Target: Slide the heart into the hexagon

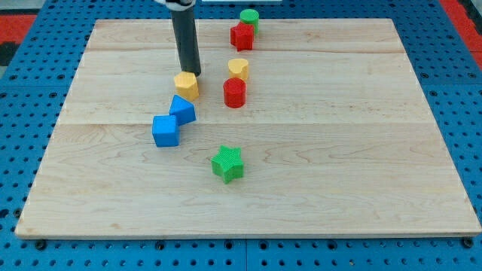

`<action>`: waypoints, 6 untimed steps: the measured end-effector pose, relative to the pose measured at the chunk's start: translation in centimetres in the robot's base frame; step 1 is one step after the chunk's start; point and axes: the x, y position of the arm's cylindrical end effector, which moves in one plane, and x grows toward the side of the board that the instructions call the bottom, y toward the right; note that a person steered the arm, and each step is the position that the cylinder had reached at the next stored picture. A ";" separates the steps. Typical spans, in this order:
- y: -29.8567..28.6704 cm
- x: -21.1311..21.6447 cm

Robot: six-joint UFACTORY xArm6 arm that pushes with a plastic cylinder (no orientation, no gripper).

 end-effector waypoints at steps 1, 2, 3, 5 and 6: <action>1.3 1.0; 2.5 -5.6; 6.9 -6.5; 8.1 -1.7; 2.7 -1.5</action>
